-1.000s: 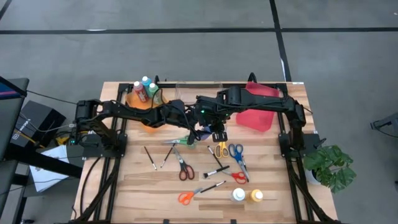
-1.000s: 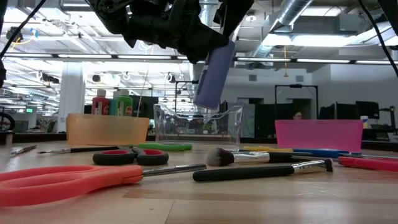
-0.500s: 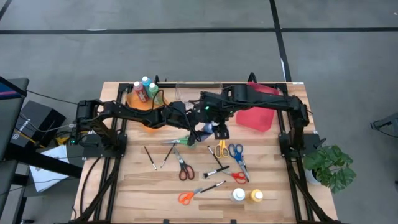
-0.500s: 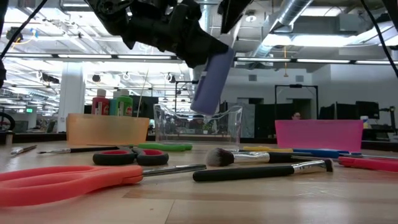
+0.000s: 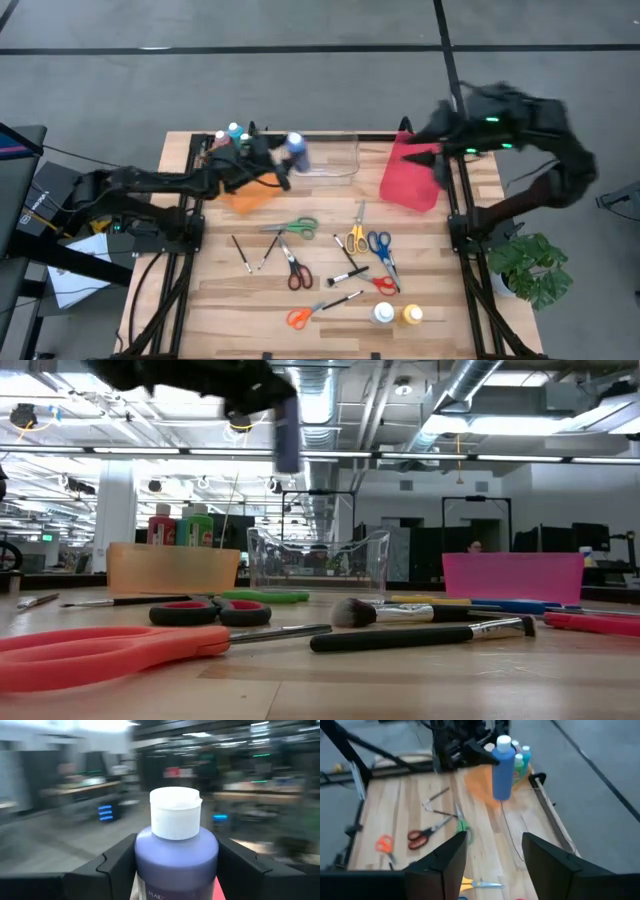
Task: Pick & Place Paint Supplies
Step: Put the blue paint bottle into the orange bin
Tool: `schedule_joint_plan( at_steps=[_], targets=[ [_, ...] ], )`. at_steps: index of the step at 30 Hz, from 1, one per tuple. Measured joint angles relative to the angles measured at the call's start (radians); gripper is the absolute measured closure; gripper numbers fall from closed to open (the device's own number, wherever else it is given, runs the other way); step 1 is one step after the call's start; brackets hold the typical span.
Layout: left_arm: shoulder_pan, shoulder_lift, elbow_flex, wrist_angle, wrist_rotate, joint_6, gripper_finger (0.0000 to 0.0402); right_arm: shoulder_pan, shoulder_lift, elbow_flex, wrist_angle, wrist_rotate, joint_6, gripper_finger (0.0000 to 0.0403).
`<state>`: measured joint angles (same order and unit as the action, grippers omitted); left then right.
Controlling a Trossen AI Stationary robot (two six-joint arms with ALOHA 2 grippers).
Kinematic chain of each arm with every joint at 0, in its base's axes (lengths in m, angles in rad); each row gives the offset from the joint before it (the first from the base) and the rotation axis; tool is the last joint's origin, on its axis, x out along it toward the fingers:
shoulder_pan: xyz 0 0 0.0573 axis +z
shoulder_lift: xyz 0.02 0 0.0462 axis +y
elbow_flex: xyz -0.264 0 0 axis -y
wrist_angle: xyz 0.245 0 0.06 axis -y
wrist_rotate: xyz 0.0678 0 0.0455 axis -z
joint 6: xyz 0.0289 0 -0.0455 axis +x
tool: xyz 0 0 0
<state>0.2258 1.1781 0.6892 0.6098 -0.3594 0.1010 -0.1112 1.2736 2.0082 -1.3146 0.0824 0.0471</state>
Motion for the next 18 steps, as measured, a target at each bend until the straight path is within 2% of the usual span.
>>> schedule_joint_plan(
  at_steps=[3, 8, 13, 18],
  targets=[
    [-0.001, -0.108, -0.116, -0.002, -0.153, 0.004, 0.0177, 0.039, -0.097, -0.069, 0.028, 0.065, 0.062, 0.0232],
    [-0.006, -0.222, -0.271, 0.03, -0.32, -0.03, 0.0177, 0.087, -0.201, -0.175, 0.047, 0.159, 0.142, 0.0251],
    [-0.004, -0.23, -0.395, 0.135, -0.467, -0.039, 0.0177, 0.099, -0.25, -0.269, 0.094, 0.181, 0.164, 0.0265],
    [0.015, -0.164, -0.48, 0.229, -0.479, -0.138, 0.0175, 0.099, -0.254, -0.328, 0.141, 0.181, 0.163, 0.027]
  ],
)
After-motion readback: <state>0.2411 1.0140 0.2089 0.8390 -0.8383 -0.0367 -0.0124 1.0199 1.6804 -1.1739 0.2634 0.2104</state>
